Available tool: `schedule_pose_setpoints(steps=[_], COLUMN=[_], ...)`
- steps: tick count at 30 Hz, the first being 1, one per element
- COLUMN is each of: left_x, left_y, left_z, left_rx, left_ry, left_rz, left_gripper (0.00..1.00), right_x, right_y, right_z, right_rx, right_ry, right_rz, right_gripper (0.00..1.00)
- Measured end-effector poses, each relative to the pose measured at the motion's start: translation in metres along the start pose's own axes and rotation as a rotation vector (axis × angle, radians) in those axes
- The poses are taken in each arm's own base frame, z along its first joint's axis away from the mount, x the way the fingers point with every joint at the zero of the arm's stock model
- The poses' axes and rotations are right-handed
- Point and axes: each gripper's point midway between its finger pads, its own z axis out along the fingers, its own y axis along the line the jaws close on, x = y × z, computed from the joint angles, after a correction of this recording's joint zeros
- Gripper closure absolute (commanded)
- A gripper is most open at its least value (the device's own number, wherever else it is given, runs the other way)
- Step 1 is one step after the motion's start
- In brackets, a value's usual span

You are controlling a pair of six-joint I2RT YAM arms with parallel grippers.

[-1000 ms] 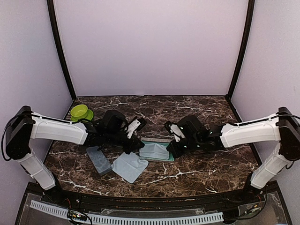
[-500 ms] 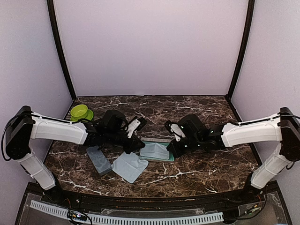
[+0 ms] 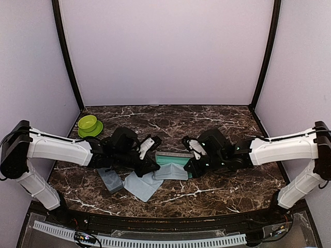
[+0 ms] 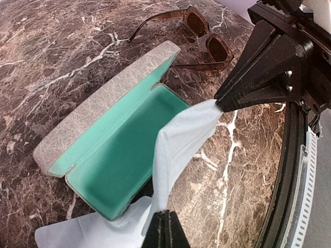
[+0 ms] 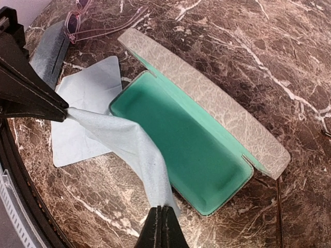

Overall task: Organize the sunglasses
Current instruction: Place the folded cleaning cloth in the sunglasses case.

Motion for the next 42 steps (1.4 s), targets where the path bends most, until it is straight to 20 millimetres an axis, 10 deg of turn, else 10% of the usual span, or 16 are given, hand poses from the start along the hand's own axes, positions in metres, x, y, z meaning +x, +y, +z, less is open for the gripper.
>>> schedule_pose_setpoints(steps=[42], left_x=[0.003], left_y=[0.024], left_z=[0.025], left_rx=[-0.110], left_ry=[0.011], left_rz=[-0.020], left_gripper=[1.00], right_x=[0.003], right_y=[-0.029], right_z=[0.018], right_rx=[0.169], right_ry=[0.006], right_rz=[0.000], right_gripper=[1.00])
